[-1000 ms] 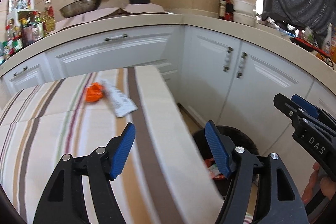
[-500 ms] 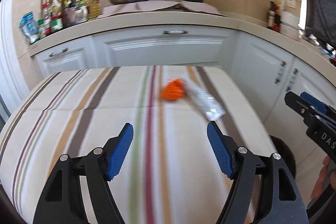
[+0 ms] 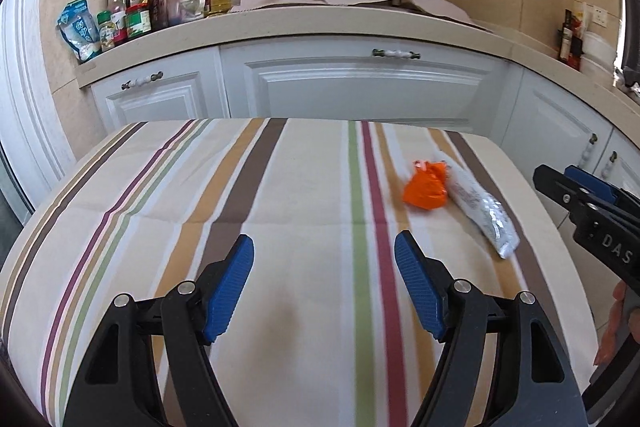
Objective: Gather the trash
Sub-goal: 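Bring both open tools back over the table toward the orange bag, then grasp the white squeezed tube with the right tool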
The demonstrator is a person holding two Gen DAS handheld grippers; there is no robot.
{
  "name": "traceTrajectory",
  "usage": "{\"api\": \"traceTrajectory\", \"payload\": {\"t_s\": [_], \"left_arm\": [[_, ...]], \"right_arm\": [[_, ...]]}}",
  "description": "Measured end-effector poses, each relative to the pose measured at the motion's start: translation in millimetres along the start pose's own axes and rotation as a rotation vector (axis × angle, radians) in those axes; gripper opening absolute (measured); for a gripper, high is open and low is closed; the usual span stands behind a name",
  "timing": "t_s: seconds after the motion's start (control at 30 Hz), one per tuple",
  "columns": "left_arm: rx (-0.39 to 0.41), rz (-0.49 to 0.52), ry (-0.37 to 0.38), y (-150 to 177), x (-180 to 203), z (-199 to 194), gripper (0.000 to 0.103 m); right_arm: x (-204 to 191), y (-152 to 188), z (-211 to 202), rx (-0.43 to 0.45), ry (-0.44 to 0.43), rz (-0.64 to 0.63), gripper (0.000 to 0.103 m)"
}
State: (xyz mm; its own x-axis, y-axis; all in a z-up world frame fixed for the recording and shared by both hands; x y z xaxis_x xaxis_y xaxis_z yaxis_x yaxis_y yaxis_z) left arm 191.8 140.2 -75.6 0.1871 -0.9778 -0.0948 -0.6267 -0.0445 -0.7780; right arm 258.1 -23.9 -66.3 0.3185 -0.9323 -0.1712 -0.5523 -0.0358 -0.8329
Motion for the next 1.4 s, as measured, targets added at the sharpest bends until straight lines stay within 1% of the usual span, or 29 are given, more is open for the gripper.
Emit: {"api": "traceTrajectory", "payload": {"t_s": [0.13,0.27,0.37,0.57,0.6,0.67,0.8,1.03,1.27,1.4], "left_arm": [[-0.014,-0.003,-0.019,2,-12,6,0.071],[-0.030,-0.010,-0.032,6,-22,10,0.071],[-0.045,-0.010,-0.036,10,-26,14,0.071],[-0.069,-0.007,-0.033,14,-27,23,0.074],[-0.073,-0.005,-0.031,14,-26,25,0.074],[-0.081,-0.002,-0.028,15,-25,27,0.074],[-0.099,0.002,-0.019,16,-21,33,0.075],[-0.103,0.012,0.015,9,-4,38,0.075],[-0.083,0.064,0.048,-5,29,41,0.075],[-0.087,0.095,0.066,-11,46,47,0.075]], "right_arm": [[-5,4,24,-0.047,0.009,-0.014,0.057],[-2,15,50,-0.127,0.023,-0.003,0.057],[0,21,63,-0.189,0.028,0.011,0.057],[5,28,79,-0.266,0.057,0.005,0.056],[6,30,81,-0.278,0.058,0.005,0.055],[5,33,84,-0.302,0.044,0.005,0.040],[3,31,80,-0.286,0.046,-0.019,0.037],[17,25,65,-0.237,0.049,0.014,0.034],[36,23,46,-0.200,0.055,0.043,0.034],[45,20,37,-0.178,0.058,0.054,0.034]]}}
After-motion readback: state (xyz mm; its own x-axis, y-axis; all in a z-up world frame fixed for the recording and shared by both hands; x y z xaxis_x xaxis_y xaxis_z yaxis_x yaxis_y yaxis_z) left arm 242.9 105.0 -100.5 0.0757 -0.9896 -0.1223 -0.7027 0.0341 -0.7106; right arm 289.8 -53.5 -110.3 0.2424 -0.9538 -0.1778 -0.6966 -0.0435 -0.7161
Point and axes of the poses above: each gripper's, at about its wrist camera, not at the fingertips, and z roughly the way its jaws point, x to its right, y to its underside, the point moved 7 cm from there along z, roughly the way its jaws point, and after that the axes turned 7 degrees about z, right-handed, at the moved point
